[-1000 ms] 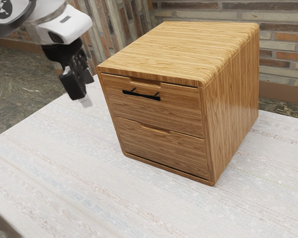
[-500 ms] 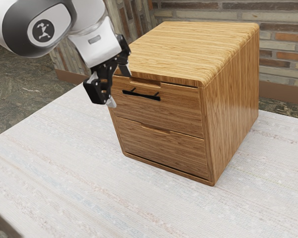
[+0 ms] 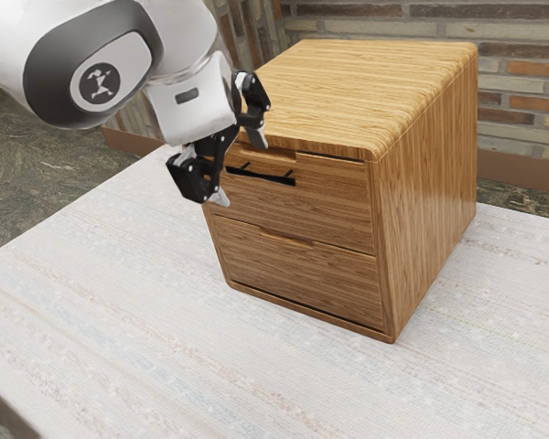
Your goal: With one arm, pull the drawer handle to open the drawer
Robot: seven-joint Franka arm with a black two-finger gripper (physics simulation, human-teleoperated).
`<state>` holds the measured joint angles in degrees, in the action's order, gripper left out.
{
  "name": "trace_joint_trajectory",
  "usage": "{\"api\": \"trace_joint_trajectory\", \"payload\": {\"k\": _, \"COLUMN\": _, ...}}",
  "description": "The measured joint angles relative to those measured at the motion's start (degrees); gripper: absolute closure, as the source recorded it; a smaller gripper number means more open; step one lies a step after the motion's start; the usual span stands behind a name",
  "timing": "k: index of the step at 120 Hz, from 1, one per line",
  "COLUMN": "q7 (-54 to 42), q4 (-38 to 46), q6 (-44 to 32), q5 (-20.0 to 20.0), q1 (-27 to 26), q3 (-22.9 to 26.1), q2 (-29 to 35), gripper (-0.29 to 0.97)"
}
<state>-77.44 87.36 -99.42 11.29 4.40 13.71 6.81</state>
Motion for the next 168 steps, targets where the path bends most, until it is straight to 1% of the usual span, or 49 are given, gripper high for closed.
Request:
{"api": "trace_joint_trajectory", "payload": {"k": 20, "q7": -1.6, "q4": 0.3, "q6": -1.2, "q5": 0.3, "q1": 0.4, "q3": -0.1, "q2": -1.0, "gripper": 0.02}}
{"api": "trace_joint_trajectory", "payload": {"k": 34, "q7": -2.5, "q4": 1.3, "q6": -1.8, "q5": 0.4, "q1": 0.3, "q3": -0.3, "q2": -0.6, "gripper": 0.02}}
{"api": "trace_joint_trajectory", "payload": {"k": 62, "q7": -3.8, "q4": 3.9, "q6": -6.1, "q5": 0.4, "q1": 0.4, "q3": -0.5, "q2": 0.1, "gripper": 0.02}}
{"api": "trace_joint_trajectory", "payload": {"k": 81, "q7": -4.4, "q4": 5.5, "q6": -7.9, "q5": 0.4, "q1": 1.8, "q3": -0.5, "q2": 0.1, "gripper": 0.02}}
{"api": "trace_joint_trajectory", "payload": {"k": 168, "q7": -5.9, "q4": 7.9, "q6": -10.3, "q5": 0.4, "q1": 4.1, "q3": -0.5, "q2": -1.2, "gripper": 0.02}}
